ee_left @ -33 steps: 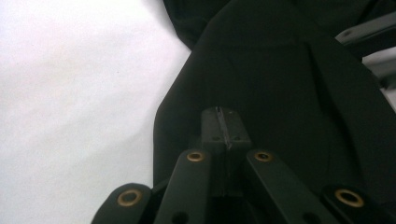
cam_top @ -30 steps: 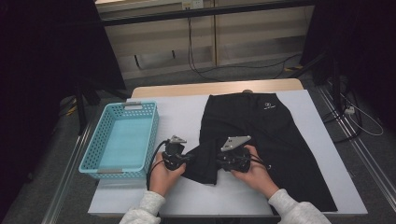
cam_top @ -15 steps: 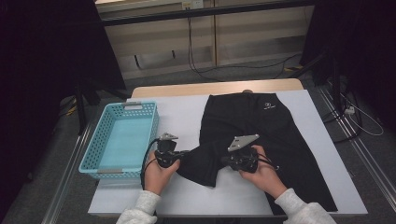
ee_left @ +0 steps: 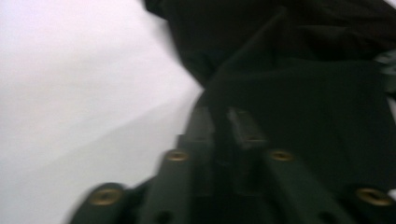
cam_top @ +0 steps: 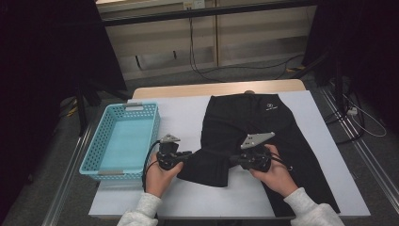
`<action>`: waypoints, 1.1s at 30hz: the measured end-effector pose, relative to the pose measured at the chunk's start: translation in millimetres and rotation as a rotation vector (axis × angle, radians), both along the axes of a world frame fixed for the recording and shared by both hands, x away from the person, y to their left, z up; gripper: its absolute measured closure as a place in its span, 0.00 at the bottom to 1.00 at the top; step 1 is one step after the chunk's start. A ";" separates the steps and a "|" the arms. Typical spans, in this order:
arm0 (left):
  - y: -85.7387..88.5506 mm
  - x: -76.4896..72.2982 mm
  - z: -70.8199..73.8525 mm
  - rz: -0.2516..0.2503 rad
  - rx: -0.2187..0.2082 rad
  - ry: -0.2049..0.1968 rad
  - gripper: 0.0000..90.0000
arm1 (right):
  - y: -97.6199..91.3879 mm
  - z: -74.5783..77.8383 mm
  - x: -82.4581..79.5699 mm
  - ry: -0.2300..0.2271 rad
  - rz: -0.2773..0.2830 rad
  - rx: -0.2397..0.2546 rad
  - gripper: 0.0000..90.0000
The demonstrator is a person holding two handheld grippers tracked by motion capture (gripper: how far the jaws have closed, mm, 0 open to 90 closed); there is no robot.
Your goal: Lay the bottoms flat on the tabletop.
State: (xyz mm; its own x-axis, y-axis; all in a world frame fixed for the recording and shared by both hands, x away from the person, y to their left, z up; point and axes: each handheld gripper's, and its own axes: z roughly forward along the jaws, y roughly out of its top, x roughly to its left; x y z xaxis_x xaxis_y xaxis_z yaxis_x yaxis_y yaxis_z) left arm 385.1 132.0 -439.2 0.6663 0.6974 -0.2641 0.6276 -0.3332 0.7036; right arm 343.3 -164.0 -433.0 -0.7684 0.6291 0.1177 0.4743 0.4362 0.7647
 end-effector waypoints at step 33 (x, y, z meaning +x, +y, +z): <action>2.7 1.2 2.7 0.035 0.019 0.050 1.00 | 0.5 -7.5 11.4 -0.025 -0.090 -0.056 0.88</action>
State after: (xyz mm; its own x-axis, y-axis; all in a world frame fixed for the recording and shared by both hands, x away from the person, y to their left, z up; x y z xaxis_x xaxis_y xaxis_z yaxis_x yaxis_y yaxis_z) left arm 386.3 134.7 -436.5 0.6277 0.7252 -0.2830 0.6736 -0.3238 0.6644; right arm 354.7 -163.5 -440.5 -0.7107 0.7008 0.0621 0.4947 0.4349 0.7524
